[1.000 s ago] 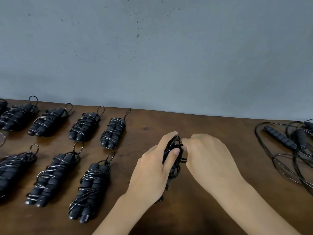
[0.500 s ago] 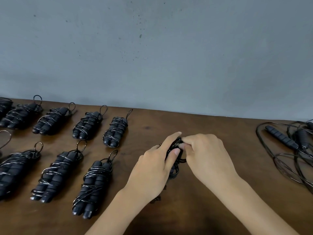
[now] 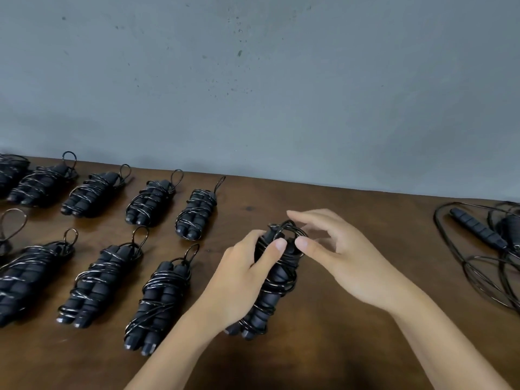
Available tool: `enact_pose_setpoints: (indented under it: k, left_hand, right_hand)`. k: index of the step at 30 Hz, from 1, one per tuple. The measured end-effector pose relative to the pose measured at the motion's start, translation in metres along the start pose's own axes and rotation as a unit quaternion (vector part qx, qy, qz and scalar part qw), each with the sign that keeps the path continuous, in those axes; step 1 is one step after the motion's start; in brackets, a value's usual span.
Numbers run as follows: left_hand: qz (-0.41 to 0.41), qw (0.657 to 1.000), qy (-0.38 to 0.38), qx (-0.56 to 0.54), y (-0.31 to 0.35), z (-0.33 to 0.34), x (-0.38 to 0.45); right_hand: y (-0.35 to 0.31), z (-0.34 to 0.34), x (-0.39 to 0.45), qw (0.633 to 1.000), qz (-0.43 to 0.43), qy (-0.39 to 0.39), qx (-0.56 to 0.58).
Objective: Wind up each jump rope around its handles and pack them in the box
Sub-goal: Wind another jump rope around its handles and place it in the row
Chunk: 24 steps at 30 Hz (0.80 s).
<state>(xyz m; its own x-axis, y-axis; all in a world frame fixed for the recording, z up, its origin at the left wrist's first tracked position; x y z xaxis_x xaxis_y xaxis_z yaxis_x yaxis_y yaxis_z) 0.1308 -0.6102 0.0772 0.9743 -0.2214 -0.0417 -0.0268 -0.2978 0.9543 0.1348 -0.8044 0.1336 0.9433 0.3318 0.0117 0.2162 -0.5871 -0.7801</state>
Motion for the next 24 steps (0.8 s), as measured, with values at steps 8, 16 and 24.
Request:
enact_pose_setpoints:
  k: [8, 16, 24]
  left_hand:
    - [-0.017, 0.992, -0.112, -0.063, 0.006, -0.009, -0.001]
    - [-0.068, 0.971, -0.157, -0.165, 0.014, -0.013, -0.001]
    - [-0.082, 0.971, -0.161, -0.157, 0.006, -0.01, 0.005]
  right_hand:
    - [0.023, 0.012, 0.007, 0.961, -0.031, -0.01, 0.275]
    - [0.033, 0.012, 0.008, 0.95, -0.027, -0.038, 0.31]
    - [0.037, 0.02, 0.012, 0.939, -0.033, 0.042, 0.339]
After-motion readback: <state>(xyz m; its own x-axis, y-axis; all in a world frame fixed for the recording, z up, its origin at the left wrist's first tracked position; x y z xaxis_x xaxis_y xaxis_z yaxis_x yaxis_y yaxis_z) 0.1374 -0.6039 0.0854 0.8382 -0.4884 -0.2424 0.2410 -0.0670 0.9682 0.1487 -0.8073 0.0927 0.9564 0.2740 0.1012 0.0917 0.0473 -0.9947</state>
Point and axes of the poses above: each hand's wrist, its own x-axis towards the middle knuckle, its own z-axis out of the palm, y = z × x, the point moved 1 cm from there along x, towards the middle knuckle, and after that the axes turned 2 degrees about -z, right-handed, at the moved point
